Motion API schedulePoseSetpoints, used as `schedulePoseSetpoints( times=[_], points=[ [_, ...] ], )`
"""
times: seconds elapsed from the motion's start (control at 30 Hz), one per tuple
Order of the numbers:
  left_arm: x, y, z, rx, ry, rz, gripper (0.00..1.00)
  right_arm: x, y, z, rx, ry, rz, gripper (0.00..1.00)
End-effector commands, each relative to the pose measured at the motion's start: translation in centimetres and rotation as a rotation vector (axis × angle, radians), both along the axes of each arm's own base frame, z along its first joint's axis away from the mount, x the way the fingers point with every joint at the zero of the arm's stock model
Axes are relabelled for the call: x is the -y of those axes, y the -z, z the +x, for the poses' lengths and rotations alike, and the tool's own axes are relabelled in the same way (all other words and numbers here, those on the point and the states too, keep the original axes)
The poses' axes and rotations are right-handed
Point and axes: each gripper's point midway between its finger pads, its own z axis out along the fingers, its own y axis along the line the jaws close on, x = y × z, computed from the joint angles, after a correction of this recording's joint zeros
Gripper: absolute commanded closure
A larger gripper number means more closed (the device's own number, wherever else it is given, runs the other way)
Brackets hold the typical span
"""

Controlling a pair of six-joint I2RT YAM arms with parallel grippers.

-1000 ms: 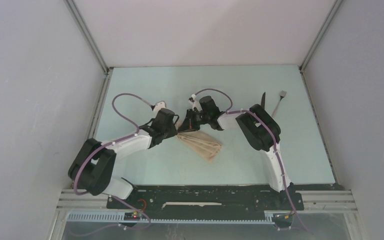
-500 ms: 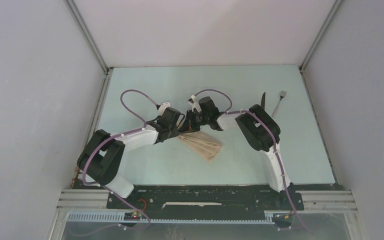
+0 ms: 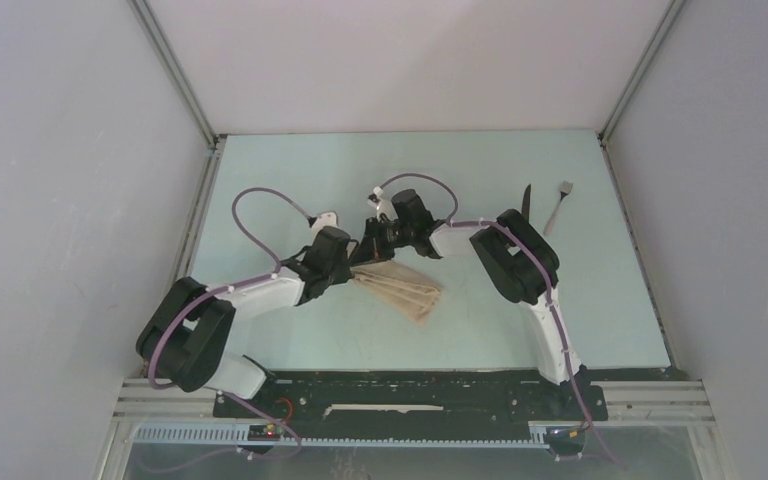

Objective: Fold the napkin into a case and place the utensils inside
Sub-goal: Grasp the top corner of the smaller rectangle folded napkin from the folded napkin.

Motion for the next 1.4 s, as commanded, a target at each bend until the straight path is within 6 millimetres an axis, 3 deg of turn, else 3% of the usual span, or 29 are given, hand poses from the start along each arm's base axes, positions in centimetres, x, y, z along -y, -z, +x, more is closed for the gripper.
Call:
schedulePoseSetpoints(
  times=[0.0,0.13,0.23,0.43,0.57,0.67,0.8,0.87,0.97,1.03,1.1,1.17,1.23,1.37],
  points=[
    [0.8,-2.6,1.3,0.128,0.082,-0.05,1.0,-1.4,-2.2,-0.1,0.062,-0.082,0.075,0.89],
    [0.5,-3.3,1.5,0.17,0.106,-0.06,1.0,-2.1,-0.3,-0.5,0.015,-0.119,0.02,0.89],
    [1.0,-4.7,2.0,0.214,0.116,-0.094,1.0,-3.1,0.5,-1.9,-0.008,-0.151,0.01,0.9],
    [1.3,-5.3,2.5,0.228,0.069,-0.141,1.0,-2.8,3.0,-2.3,-0.043,-0.063,-0.057,0.93],
    [3.3,-4.4,2.0,0.151,0.064,-0.258,1.0,-4.5,3.4,-1.0,-0.011,0.009,-0.144,0.92],
    [2.1,-3.7,1.8,0.121,-0.02,-0.269,1.0,-4.3,3.4,-2.0,-0.012,0.006,-0.151,0.88],
    [0.4,-2.4,2.2,0.075,-0.074,-0.219,1.0,-3.7,3.1,-3.4,-0.16,-0.024,0.021,0.82],
    [0.9,-2.4,2.7,0.066,-0.055,-0.236,1.0,-5.0,2.6,-4.2,-0.2,-0.049,0.069,0.81],
    [1.7,-2.7,2.8,0.052,-0.033,-0.258,1.0,-6.5,3.8,-4.8,-0.213,-0.056,0.014,0.81],
    [1.9,-2.6,2.5,0.025,-0.023,-0.267,1.0,-5.7,5.0,-4.6,-0.226,-0.021,-0.035,0.81],
    [1.9,-2.3,2.0,-0.018,-0.02,-0.292,0.92,-4.3,5.8,-4.2,-0.212,0.018,-0.076,0.8],
    [2.0,-2.5,1.7,-0.026,-0.015,-0.327,0.7,-3.6,5.7,-3.8,-0.227,0.027,-0.071,0.8],
    [1.5,-3.6,1.4,0.012,-0.015,-0.332,0.56,-3.3,5.4,-3.5,-0.222,0.038,-0.062,0.79],
    [-0.6,-5.8,0.7,0.071,-0.042,-0.311,0.45,-2.9,5.2,-3.3,-0.2,0.044,-0.072,0.79]
  ],
)
